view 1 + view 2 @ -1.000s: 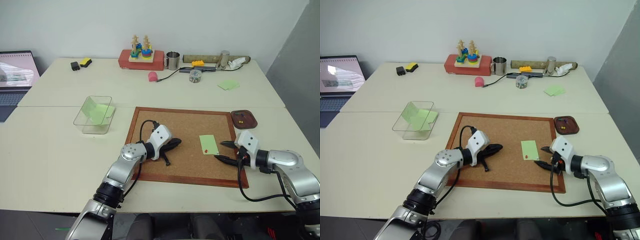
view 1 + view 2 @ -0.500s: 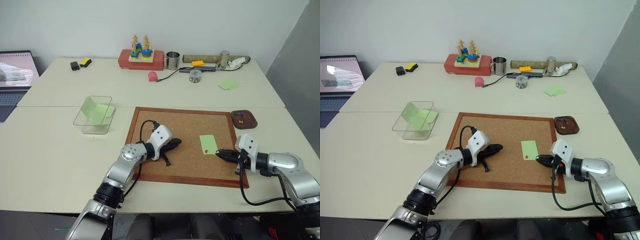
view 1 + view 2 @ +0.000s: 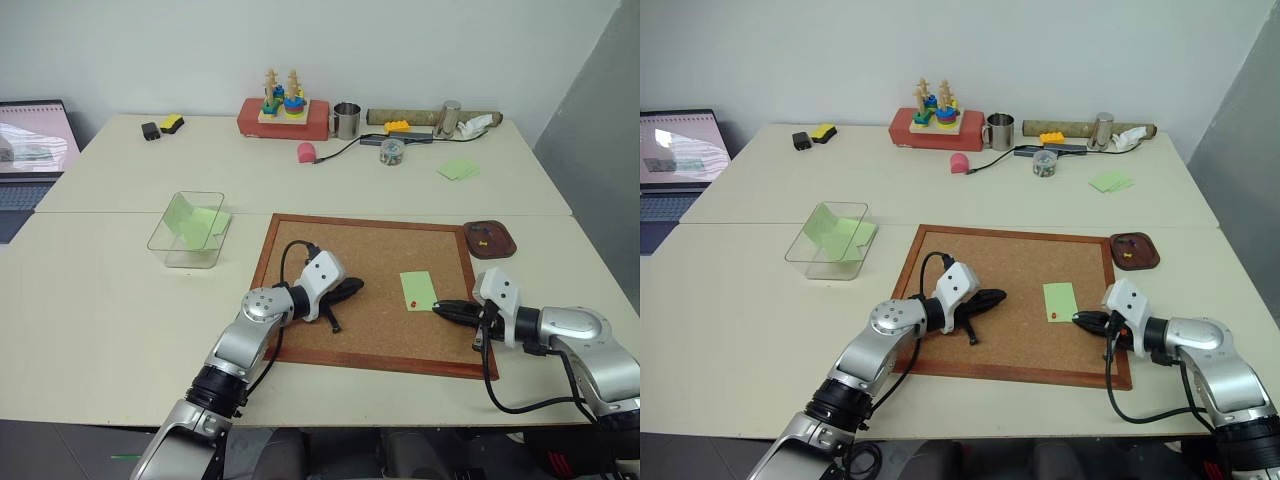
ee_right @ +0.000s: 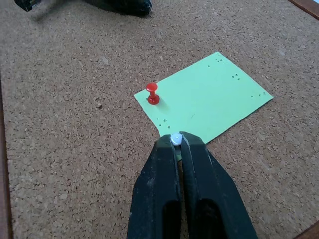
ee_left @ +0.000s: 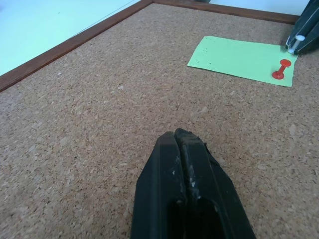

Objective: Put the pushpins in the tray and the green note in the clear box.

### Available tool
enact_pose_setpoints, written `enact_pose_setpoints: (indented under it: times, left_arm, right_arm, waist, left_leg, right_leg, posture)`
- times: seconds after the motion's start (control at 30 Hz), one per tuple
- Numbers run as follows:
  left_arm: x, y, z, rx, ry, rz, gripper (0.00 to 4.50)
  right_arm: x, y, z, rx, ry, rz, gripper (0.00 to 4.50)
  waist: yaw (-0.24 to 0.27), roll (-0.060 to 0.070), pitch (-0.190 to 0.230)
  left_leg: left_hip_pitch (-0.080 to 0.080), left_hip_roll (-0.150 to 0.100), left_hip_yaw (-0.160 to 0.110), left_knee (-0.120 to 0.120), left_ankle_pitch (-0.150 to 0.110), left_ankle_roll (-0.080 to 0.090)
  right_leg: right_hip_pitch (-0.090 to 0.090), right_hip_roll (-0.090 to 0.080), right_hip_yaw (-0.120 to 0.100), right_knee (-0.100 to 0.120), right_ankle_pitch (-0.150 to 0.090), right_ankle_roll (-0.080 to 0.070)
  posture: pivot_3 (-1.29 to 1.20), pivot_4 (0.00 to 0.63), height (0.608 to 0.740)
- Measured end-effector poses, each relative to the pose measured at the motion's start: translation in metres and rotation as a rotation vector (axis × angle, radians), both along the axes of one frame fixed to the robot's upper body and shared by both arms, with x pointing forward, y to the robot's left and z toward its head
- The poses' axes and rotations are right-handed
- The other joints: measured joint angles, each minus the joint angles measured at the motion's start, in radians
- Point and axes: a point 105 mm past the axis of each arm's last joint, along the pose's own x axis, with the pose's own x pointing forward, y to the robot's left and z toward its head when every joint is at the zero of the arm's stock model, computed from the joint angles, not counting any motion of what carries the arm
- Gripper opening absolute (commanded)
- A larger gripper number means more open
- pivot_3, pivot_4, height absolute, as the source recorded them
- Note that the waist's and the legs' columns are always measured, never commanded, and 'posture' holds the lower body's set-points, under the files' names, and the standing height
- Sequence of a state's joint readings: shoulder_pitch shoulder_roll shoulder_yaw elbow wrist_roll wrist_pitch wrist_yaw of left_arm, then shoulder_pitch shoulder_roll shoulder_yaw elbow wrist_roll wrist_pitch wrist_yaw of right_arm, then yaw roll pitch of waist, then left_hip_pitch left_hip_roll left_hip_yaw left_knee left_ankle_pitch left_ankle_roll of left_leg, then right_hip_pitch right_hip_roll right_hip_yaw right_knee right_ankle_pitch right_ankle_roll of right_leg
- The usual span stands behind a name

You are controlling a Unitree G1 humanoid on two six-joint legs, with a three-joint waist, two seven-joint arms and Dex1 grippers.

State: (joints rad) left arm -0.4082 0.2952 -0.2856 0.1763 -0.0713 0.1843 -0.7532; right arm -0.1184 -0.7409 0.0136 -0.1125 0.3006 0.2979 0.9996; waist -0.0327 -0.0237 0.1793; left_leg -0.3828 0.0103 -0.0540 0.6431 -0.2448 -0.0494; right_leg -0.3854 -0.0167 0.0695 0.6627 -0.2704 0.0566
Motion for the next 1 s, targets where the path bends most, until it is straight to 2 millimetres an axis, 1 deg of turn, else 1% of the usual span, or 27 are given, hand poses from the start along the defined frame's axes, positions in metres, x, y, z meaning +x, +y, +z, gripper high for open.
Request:
enact_pose_setpoints:
  times: [0.07, 0.13, 0.37, 0.7, 1.0]
  left_arm:
    - [0.0, 0.0, 0.0, 0.002, 0.0, 0.001, 0.0]
    - [0.0, 0.0, -0.001, 0.004, -0.001, 0.001, 0.0]
    - [0.0, 0.0, -0.001, 0.004, -0.002, 0.001, 0.0]
    - [0.0, 0.0, -0.001, 0.004, -0.002, 0.001, 0.0]
    - [0.0, 0.0, -0.001, 0.003, -0.002, 0.002, 0.0]
  right_arm:
    - [-0.002, 0.004, 0.008, 0.032, -0.006, 0.023, 0.02]
    - [-0.005, 0.008, 0.012, 0.048, -0.004, 0.044, 0.02]
    - [-0.007, 0.01, 0.014, 0.065, 0.02, 0.06, 0.02]
    - [-0.004, 0.01, 0.021, 0.095, 0.021, 0.055, 0.02]
    - [-0.002, 0.004, 0.028, 0.128, 0.014, 0.026, 0.02]
  waist:
    - [0.0, 0.0, 0.0]
    - [0.0, 0.0, 0.0]
    - [0.0, 0.0, 0.0]
    - [0.0, 0.0, 0.0]
    - [0.0, 0.0, 0.0]
  left_leg:
    - [0.0, 0.0, 0.0, 0.0, 0.0, 0.0]
    - [0.0, 0.0, 0.0, 0.0, 0.0, 0.0]
    - [0.0, 0.0, 0.0, 0.0, 0.0, 0.0]
    - [0.0, 0.0, 0.0, 0.0, 0.0, 0.0]
    - [0.0, 0.0, 0.0, 0.0, 0.0, 0.0]
  right_leg:
    - [0.0, 0.0, 0.0, 0.0, 0.0, 0.0]
    - [0.0, 0.0, 0.0, 0.0, 0.0, 0.0]
    - [0.0, 0.0, 0.0, 0.0, 0.0, 0.0]
    - [0.0, 0.0, 0.0, 0.0, 0.0, 0.0]
    - [0.0, 0.0, 0.0, 0.0, 0.0, 0.0]
  posture:
    - [0.0, 0.15, 0.74]
    - [0.0, 0.15, 0.74]
    - [0.0, 0.15, 0.74]
    - [0.0, 0.15, 0.74]
    - [0.0, 0.15, 0.74]
